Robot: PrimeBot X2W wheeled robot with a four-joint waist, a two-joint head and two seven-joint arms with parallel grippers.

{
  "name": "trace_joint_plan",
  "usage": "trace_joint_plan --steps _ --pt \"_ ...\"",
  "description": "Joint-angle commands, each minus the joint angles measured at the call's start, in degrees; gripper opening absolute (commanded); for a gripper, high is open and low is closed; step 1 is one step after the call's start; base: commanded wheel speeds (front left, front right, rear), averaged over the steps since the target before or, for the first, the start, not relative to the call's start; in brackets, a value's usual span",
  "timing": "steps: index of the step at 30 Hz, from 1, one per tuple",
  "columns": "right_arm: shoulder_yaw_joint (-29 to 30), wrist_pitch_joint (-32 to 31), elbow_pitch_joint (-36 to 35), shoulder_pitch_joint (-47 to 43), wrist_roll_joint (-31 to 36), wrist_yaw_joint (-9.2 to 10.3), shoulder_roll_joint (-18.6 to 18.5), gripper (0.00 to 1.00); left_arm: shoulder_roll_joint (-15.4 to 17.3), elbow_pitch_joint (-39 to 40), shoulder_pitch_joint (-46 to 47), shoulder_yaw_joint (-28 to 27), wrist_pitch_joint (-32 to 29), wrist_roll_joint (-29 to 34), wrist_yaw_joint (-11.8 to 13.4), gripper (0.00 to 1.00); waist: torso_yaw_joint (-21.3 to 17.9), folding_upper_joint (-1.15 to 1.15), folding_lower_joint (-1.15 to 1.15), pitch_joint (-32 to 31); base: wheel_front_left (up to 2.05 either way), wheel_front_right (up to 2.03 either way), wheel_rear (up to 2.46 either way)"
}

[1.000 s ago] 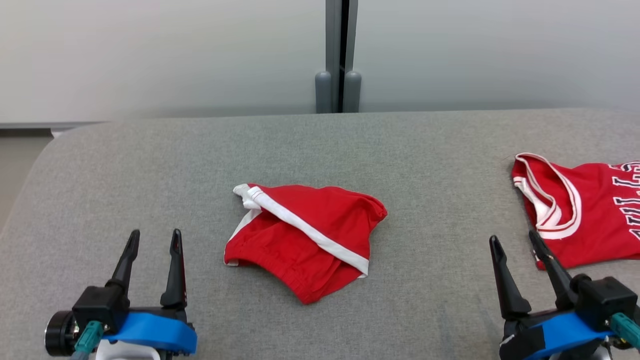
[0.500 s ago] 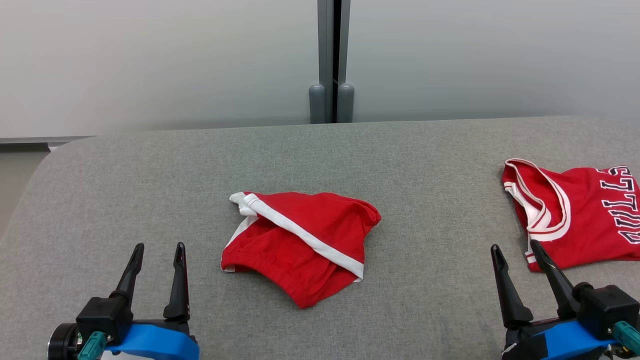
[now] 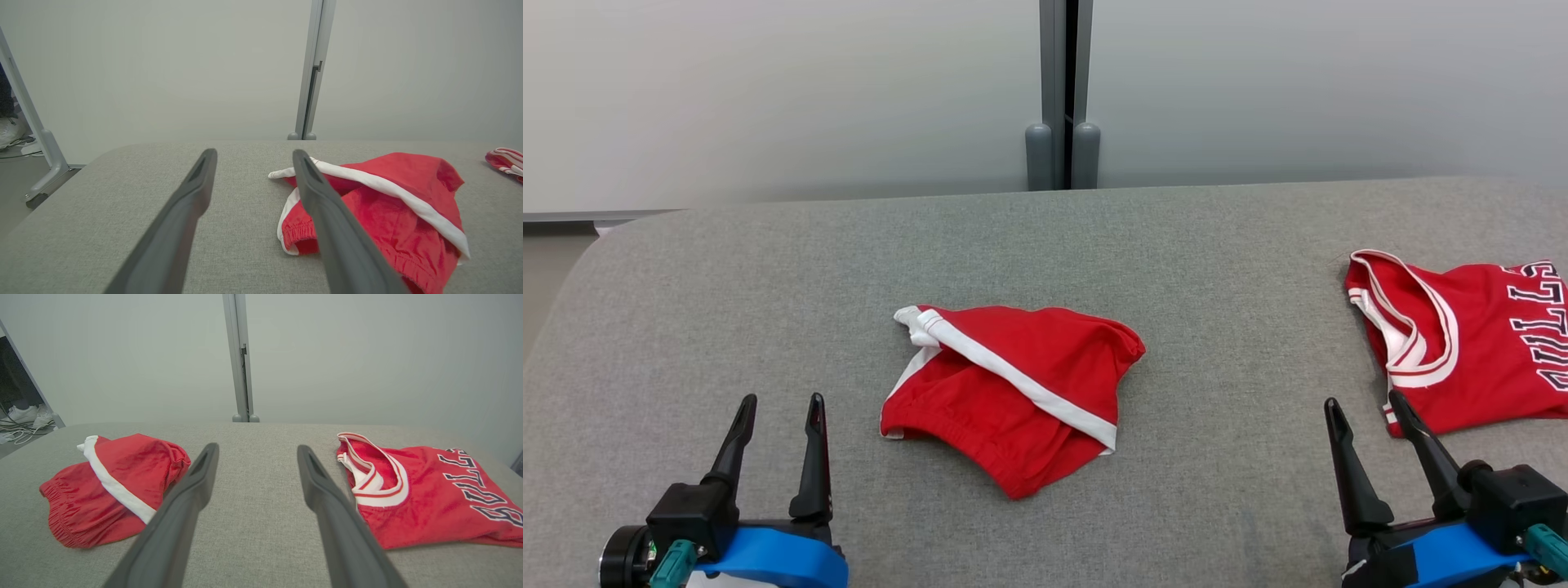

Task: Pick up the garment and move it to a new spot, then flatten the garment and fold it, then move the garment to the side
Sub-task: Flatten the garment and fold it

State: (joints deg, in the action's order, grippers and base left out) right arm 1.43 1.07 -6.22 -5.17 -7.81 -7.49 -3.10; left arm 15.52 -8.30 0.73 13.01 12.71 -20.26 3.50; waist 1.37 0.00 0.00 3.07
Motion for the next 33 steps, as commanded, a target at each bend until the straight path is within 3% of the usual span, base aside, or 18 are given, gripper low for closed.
trace_joint_plan --steps 1,5,9,18,21,27,28,29,33 --pt "0.07 0.02 -0.25 0.38 -0.08 -0.01 0.05 1.00 0.25 0.35 0.75 0.04 0.17 -0.17 0.25 1.00 0.08 0.00 0.00 0.31 0.00 0.00 0.00" --pt "0.23 -0.05 -0.71 0.86 -0.12 -0.01 0.07 1.00 0.10 0.81 1.76 0.36 -0.19 -0.12 0.34 1.00 0.17 0.00 0.00 1.62 0.00 0.00 0.00" --pt "0.17 0.04 -1.13 1.86 -0.20 -0.01 0.07 1.00 -0.94 1.38 5.13 2.48 -2.19 -0.02 -1.10 1.00 0.26 0.00 0.00 4.22 0.00 0.00 0.00" --pt "-0.96 0.84 -0.89 4.88 -0.13 -0.01 0.03 1.00 -6.15 -2.41 13.49 9.09 -10.43 -2.06 -4.99 1.00 -1.19 0.00 0.00 10.26 0.00 0.00 0.00" --pt "-0.93 1.29 -0.47 5.72 -0.41 -0.01 -0.02 1.00 -7.34 -5.28 14.96 9.62 -12.42 -3.13 -5.27 1.00 -2.07 0.00 0.00 11.55 0.00 0.00 0.00" --pt "-0.60 2.08 0.34 6.61 -0.80 -0.01 -0.07 1.00 -8.63 -8.34 17.39 9.72 -11.51 -5.21 -6.85 1.00 -3.03 0.00 0.00 12.99 0.00 0.00 0.00" --pt "-0.59 2.05 0.46 6.72 -0.80 -0.01 -0.08 1.00 -8.57 -8.28 18.06 9.92 -10.56 -4.84 -7.16 0.15 -3.10 0.00 0.00 13.07 0.00 0.00 0.00" --pt "-0.61 2.04 0.61 6.88 -0.82 -0.01 -0.07 1.00 -8.52 -8.43 18.41 10.10 -10.07 -4.49 -7.32 0.00 -3.18 0.00 0.00 13.13 0.00 0.00 0.00" --pt "-0.80 2.15 0.83 7.34 -0.98 -0.01 -0.05 1.00 -8.35 -8.73 20.30 11.32 -7.80 -2.46 -7.47 0.00 -3.36 0.00 0.00 13.19 0.00 0.00 0.00"
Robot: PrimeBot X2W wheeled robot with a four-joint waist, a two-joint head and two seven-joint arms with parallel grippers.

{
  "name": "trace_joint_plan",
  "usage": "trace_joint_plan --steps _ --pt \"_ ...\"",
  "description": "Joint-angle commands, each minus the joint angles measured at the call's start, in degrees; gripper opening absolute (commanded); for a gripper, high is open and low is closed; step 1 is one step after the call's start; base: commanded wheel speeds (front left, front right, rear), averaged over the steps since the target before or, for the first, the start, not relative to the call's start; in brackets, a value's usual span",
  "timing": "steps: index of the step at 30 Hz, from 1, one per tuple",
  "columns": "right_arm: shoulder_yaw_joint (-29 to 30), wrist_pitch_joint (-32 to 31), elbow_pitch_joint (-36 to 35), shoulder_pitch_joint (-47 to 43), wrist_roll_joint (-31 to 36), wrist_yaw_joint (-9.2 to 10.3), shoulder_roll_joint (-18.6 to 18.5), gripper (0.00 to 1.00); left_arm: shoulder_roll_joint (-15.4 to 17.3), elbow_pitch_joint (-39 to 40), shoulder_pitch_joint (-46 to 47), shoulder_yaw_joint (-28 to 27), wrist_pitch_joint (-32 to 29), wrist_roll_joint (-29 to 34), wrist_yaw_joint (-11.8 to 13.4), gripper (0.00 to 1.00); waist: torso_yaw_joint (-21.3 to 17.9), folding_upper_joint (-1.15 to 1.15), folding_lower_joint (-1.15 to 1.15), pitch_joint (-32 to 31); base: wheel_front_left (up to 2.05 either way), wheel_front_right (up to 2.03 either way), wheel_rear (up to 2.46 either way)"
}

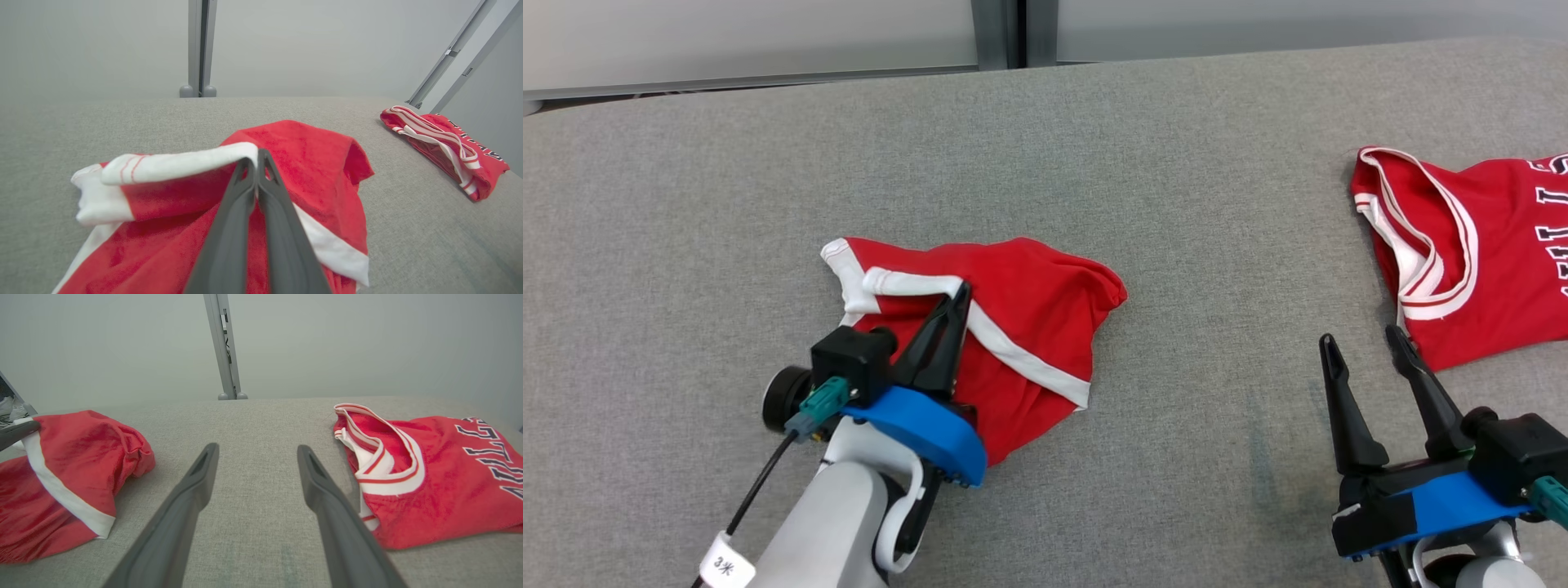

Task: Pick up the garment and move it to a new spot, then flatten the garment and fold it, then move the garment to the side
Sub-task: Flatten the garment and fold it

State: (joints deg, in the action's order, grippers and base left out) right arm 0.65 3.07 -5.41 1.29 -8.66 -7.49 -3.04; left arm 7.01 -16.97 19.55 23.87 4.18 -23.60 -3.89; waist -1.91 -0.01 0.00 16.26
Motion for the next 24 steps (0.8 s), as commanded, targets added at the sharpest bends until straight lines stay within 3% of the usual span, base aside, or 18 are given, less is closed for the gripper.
trace_joint_plan --steps 1,13,22,23,24 --pt "-0.05 0.21 0.09 0.93 -0.24 -0.01 -0.11 1.00 0.07 -0.07 2.02 1.05 0.94 1.47 -0.11 0.00 -0.12 0.01 0.00 0.02 0.00 0.00 0.00" --pt "-0.22 0.81 1.11 2.02 -1.51 -0.01 -0.01 1.00 -3.16 -4.65 6.27 15.06 -0.83 4.08 -3.07 0.00 -1.93 0.01 0.00 0.84 0.00 0.00 0.00" --pt "-0.34 1.82 2.02 2.86 -2.66 -0.01 0.10 1.00 -4.02 -9.50 11.17 28.97 0.56 1.74 -3.73 0.00 -3.99 0.01 0.00 2.13 0.00 0.00 0.00" --pt "-0.32 2.01 2.16 2.96 -2.83 -0.01 0.11 1.00 -3.99 -9.73 11.90 30.04 1.18 1.14 -3.75 0.38 -4.05 0.01 0.00 2.24 0.00 0.00 0.00" --pt "-0.31 2.10 2.29 3.01 -2.96 -0.01 0.12 1.00 -3.95 -9.84 12.72 30.82 2.09 0.86 -3.63 1.00 -4.07 0.01 0.00 2.26 0.00 0.00 0.00"
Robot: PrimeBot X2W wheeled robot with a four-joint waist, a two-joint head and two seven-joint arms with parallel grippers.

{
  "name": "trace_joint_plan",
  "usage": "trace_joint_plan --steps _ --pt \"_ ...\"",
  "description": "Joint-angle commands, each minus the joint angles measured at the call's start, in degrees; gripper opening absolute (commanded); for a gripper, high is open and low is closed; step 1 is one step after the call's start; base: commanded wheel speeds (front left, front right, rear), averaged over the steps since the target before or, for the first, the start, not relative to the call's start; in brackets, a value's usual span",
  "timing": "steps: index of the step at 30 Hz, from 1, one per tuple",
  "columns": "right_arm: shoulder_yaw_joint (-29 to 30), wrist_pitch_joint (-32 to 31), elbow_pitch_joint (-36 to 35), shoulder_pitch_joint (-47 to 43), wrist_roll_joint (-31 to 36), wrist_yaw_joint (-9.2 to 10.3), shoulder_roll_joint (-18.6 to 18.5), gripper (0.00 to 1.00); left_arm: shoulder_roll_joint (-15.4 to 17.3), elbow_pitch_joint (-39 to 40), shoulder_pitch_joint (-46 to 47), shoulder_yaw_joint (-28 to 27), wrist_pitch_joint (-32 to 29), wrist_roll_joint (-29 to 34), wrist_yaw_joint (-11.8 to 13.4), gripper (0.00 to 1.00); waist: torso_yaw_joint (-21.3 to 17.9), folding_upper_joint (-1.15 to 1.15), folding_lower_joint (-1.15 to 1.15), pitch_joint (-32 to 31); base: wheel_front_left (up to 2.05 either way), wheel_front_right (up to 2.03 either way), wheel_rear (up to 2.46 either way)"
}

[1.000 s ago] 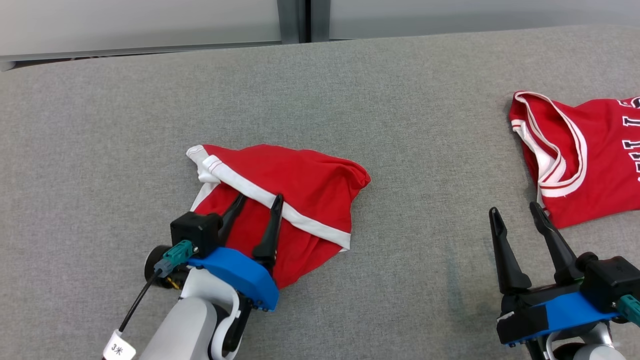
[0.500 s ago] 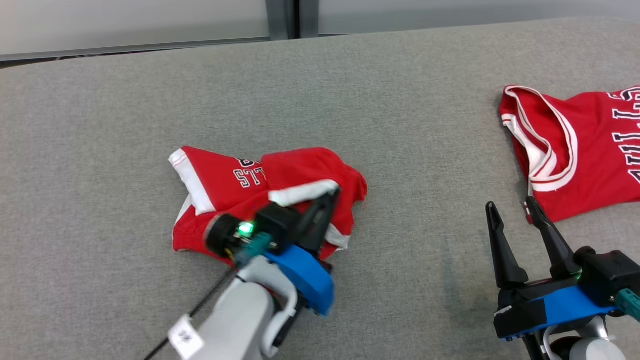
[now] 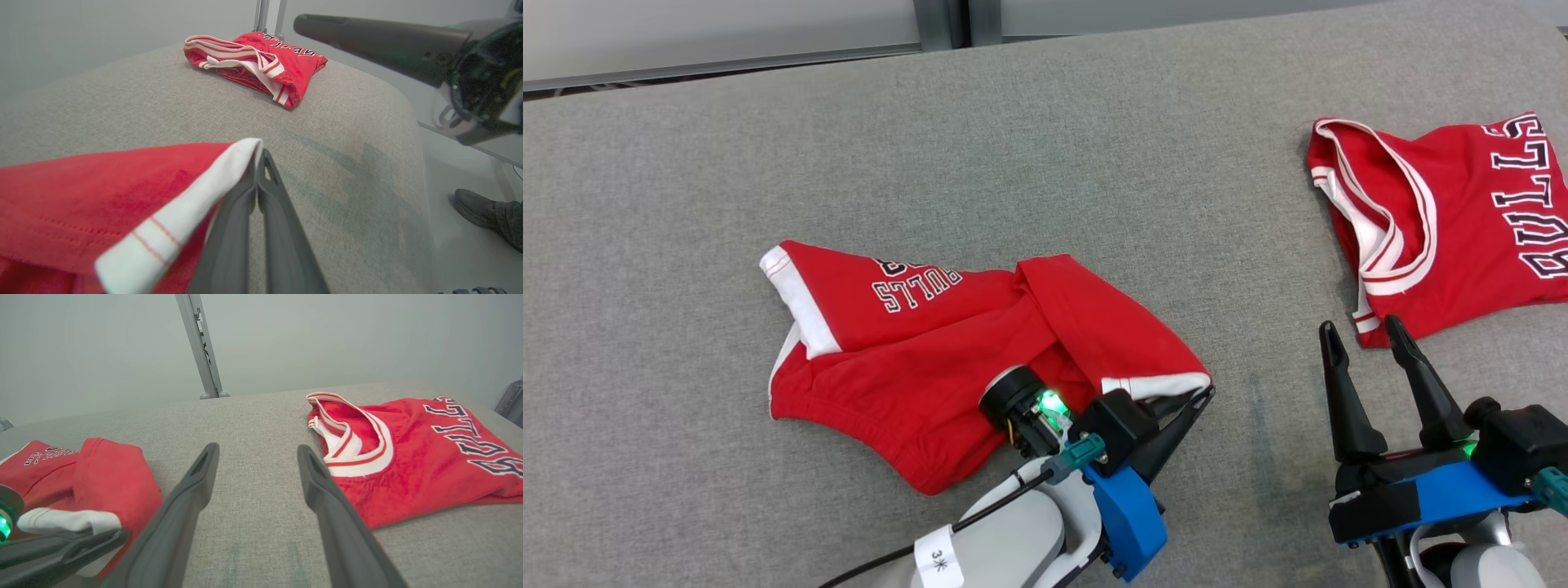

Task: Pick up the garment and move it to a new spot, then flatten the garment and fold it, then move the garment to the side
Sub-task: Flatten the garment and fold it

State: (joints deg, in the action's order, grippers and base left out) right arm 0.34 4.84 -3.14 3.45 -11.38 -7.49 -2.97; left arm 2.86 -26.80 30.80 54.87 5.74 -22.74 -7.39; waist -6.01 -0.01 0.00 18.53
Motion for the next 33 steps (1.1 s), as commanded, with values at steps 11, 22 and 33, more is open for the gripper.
trace_joint_plan --steps 11,22,33 --pt "1.26 0.56 0.80 -0.23 0.01 -0.01 0.05 1.00 1.06 2.35 1.93 1.32 5.56 -1.81 1.27 1.00 2.72 0.01 0.00 -3.24 0.00 0.00 0.00" --pt "1.95 -1.20 -1.47 -1.92 1.88 -0.01 -0.01 1.00 10.10 10.87 -5.54 -11.28 8.69 -6.15 11.84 1.00 6.91 0.01 0.00 -6.85 0.00 0.00 0.00" --pt "2.25 -3.62 -3.73 -4.19 3.28 -0.01 -1.14 1.00 17.55 19.92 -18.10 -29.79 9.45 -7.11 20.21 1.00 8.94 0.01 0.00 -10.58 0.00 0.00 0.00"
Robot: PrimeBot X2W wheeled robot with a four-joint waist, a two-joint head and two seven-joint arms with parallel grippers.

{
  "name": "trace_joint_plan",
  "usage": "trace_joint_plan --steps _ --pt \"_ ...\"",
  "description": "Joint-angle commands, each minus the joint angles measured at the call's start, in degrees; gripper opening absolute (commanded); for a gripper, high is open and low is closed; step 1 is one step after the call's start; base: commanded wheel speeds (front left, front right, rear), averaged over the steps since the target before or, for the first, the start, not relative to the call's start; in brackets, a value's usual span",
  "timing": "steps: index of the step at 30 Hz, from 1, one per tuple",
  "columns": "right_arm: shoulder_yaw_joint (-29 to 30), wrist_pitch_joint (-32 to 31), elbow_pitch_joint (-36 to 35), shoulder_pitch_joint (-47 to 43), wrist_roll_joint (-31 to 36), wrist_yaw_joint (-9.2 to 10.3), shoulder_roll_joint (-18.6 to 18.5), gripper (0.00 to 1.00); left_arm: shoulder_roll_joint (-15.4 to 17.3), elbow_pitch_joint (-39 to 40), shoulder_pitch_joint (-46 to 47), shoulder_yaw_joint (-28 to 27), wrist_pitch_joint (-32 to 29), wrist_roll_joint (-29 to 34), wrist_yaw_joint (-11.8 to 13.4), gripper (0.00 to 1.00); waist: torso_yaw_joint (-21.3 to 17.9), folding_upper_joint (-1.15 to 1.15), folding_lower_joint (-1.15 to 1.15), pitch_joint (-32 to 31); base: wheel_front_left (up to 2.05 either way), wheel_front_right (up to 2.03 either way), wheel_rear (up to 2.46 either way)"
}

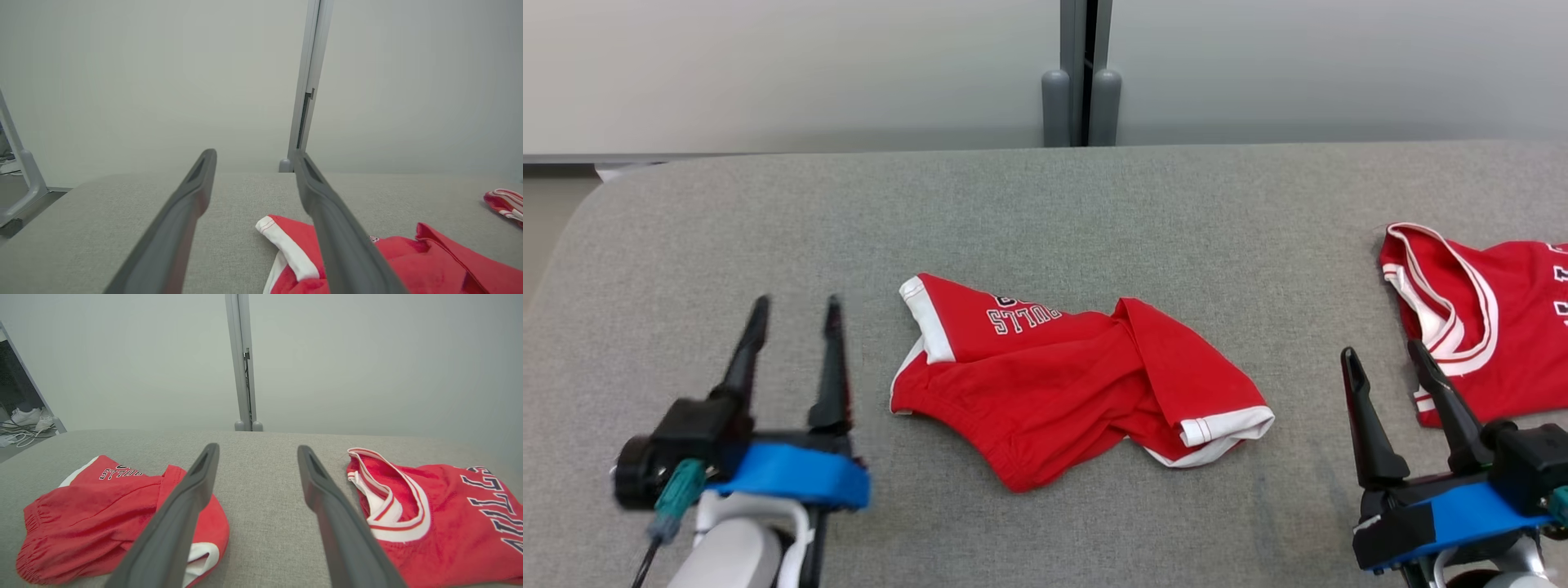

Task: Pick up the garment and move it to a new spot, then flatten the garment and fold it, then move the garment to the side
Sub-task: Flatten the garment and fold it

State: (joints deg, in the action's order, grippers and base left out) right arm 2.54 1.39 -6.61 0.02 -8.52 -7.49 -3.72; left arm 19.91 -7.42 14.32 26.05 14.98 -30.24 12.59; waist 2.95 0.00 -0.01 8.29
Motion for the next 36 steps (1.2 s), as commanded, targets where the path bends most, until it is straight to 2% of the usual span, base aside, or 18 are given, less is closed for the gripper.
trace_joint_plan --steps 1,4,10,24,31,36 --pt "0.02 -0.39 -0.42 -0.91 0.47 -0.01 -0.44 1.00 0.91 1.08 -2.60 -2.03 0.21 0.79 0.41 1.00 0.00 0.00 0.01 -0.66 0.00 0.00 0.00" --pt "0.15 -1.00 -0.81 -1.68 0.70 -0.01 -0.76 1.00 1.56 2.43 -5.39 -4.33 0.22 1.74 0.06 1.00 -0.06 0.00 0.01 -1.51 0.00 0.00 0.00" --pt "0.34 -1.92 -1.47 -3.24 1.08 -0.01 -0.91 1.00 2.42 2.48 -9.00 -4.81 0.23 2.70 -1.00 1.00 -0.70 0.00 0.01 -3.12 0.00 0.00 0.00" --pt "0.66 -2.27 -2.64 -3.66 1.03 -0.01 -0.47 1.00 2.21 2.13 -9.92 -5.62 0.24 3.09 -1.89 1.00 -0.95 0.00 0.01 -3.11 0.00 0.00 0.00" --pt "0.58 -2.25 -2.58 -3.53 0.98 -0.01 -0.32 1.00 1.98 2.76 -9.76 -5.07 0.24 3.74 -1.69 1.00 -0.92 0.00 0.01 -3.03 0.00 0.00 0.00" --pt "0.47 -2.10 -2.67 -3.02 0.80 -0.01 -0.43 1.00 1.33 2.94 -9.44 -2.54 -1.61 3.82 -3.20 1.00 -1.05 0.00 0.01 -2.27 0.00 0.00 0.00"
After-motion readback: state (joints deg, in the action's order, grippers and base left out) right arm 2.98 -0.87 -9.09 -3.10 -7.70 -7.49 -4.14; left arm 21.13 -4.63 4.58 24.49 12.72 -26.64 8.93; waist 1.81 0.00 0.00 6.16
